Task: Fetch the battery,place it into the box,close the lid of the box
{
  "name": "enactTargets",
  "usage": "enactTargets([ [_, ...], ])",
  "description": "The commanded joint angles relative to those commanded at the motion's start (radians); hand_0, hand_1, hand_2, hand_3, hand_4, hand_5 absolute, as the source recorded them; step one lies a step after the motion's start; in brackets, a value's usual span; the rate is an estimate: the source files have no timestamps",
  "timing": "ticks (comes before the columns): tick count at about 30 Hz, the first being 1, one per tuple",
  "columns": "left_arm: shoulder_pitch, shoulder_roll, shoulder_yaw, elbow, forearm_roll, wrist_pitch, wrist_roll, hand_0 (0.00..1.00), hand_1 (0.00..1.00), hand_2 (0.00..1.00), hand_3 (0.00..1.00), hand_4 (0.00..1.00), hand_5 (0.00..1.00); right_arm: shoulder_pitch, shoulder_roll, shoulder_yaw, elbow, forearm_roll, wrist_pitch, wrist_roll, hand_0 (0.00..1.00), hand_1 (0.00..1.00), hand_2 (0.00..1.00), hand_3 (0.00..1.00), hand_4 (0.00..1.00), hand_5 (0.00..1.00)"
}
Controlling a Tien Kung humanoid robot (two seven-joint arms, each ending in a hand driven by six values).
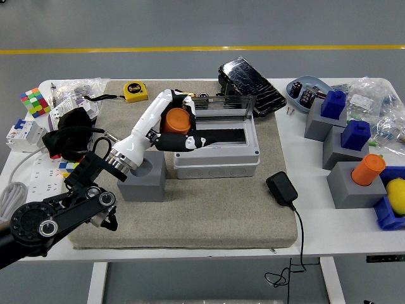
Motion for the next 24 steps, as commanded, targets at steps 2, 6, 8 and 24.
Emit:
enactTargets([
  [2,-0.051,-0.026,0.036,0.022,0.08,-0.037,0.08,0.019,0.002,0.128,0.149,0.998,0.002,0.002,-0.001,-0.004,0.001,0.002,0.0,0.0,0.671,0.677,0.691,0.54,0.91,0.519],
  [6,-0.151,-0.081,0.116,0.071,0.246,-0.071,0.247,0.018,0.002,0.136,0.163,0.998,0.053,0.008,-0.004,-0.015,0.001,0.005,-0.001,0.001,0.67,0.675,0.689,0.54,0.91,0.518],
  [8,-0.184,-0.102,0.144,0.095,0.304,-0.081,0.324,0.018,0.002,0.136,0.163,0.998,0.053,0.011,-0.005,-0.019,0.002,0.007,-0.001,0.0,0.67,0.675,0.689,0.54,0.91,0.518],
  [24,-0.328,-0.244,0.242,0.302,0.357,-0.073,0.425,0.128,0.126,0.228,0.283,0.998,0.194,0.013,-0.011,-0.048,0.005,0.011,-0.001,-0.001,0.669,0.677,0.689,0.54,0.91,0.517],
])
